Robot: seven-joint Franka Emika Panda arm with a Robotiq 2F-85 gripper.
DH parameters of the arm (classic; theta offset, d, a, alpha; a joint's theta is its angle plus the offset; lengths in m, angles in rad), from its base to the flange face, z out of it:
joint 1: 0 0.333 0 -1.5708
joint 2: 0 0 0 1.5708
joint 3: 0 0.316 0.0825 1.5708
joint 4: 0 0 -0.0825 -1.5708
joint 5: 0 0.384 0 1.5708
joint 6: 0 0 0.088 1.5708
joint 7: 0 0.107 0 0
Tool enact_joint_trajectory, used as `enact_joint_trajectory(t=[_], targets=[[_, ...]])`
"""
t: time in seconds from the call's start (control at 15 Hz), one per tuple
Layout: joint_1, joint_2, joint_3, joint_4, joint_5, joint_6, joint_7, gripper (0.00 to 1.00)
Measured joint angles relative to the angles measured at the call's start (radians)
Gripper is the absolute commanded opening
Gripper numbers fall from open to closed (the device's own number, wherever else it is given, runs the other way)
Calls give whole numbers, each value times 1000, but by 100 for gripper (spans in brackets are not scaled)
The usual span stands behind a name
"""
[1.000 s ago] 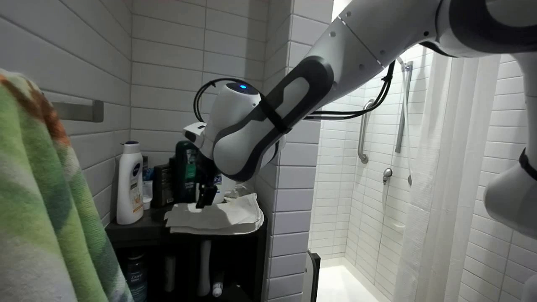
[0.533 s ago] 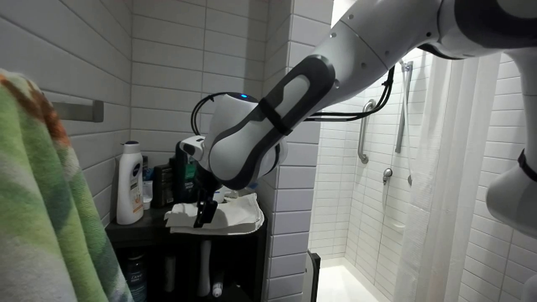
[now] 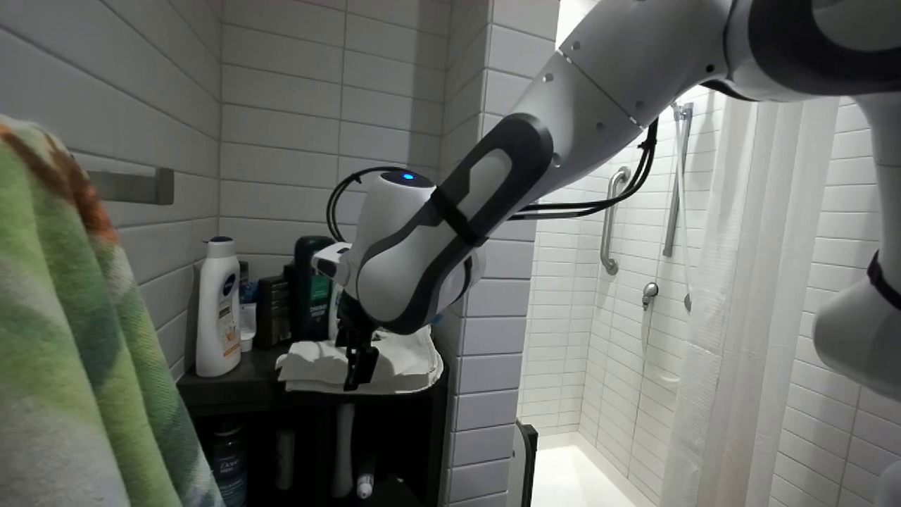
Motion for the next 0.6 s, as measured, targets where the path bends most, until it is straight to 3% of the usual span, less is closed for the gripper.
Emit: enact_joint_trajectory(t=[0.6], targets=[[66, -82, -78, 8, -9, 17, 37, 100]])
